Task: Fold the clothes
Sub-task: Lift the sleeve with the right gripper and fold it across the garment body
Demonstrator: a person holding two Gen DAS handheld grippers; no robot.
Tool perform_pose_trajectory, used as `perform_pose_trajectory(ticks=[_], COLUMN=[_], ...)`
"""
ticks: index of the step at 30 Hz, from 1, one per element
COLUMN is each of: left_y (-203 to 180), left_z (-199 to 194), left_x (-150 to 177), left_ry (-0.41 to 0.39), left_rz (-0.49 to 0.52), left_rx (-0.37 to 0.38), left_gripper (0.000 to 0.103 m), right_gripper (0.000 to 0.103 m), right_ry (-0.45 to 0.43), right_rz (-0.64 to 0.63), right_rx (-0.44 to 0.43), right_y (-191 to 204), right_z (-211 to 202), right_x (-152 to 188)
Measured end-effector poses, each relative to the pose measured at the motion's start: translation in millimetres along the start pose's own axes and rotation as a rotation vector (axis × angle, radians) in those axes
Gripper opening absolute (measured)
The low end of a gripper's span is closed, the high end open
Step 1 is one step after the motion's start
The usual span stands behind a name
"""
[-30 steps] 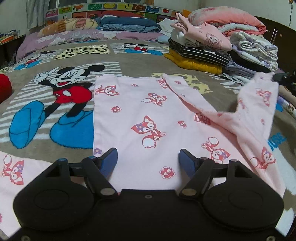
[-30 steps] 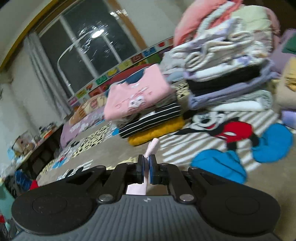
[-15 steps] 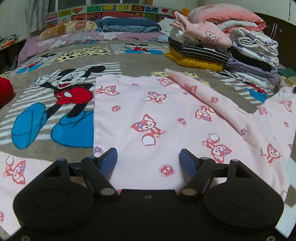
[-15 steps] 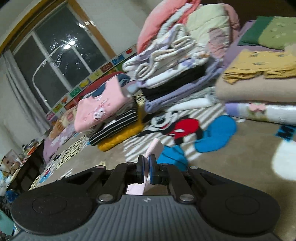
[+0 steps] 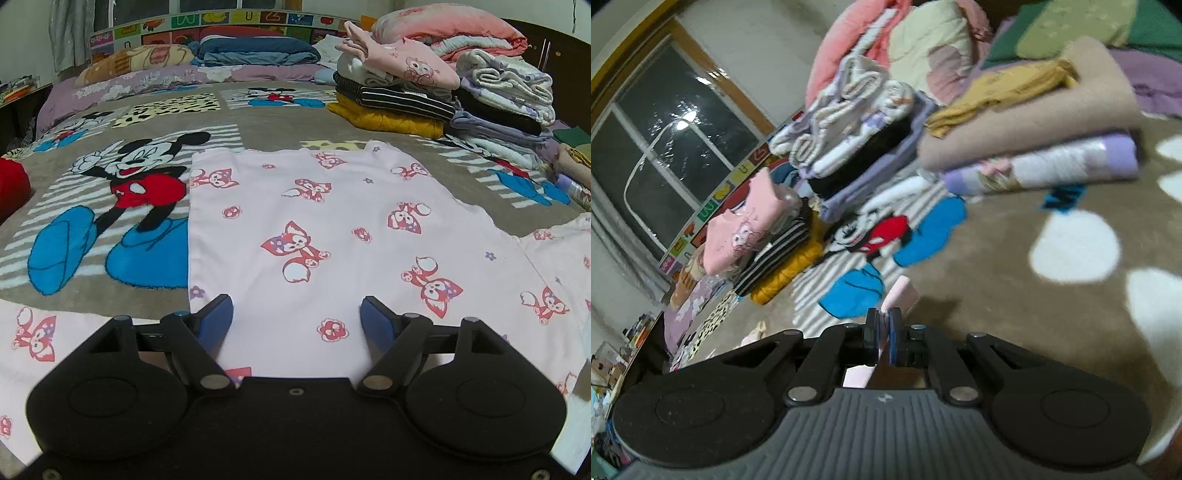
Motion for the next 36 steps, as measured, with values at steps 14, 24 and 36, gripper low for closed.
perform_pose_trajectory(ticks=[14, 24, 36], left_y=[-33, -139, -141], left_z=[-36, -60, -40], left_x=[-4, 14, 39], left_ry=[-0.087, -0.148, -0.033], left_rz=[0.174, 0.341, 0.33], left_rx=[-0.045, 0.151, 0.201], left_gripper=[0.078, 0.066, 0.065], right_gripper=[0.016, 0.028, 0.007], right_ry=[0.047, 0.027, -0.021], right_rz=[0.109, 0.047, -0.088], right_rx=[-0.031, -0.086, -0.115], right_y=[-33, -27, -2], right_z=[16, 29, 41], right_x=[18, 12, -11])
Point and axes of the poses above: each gripper's, at about its wrist camera, not at the fingertips, and z roughly the way its jaws point, y to its left, x to its underside, the point moved 10 cm from there along z, roughly the way its jaws point, and after that the axes turned 2 degrees about -z, right-handed, at the moved point
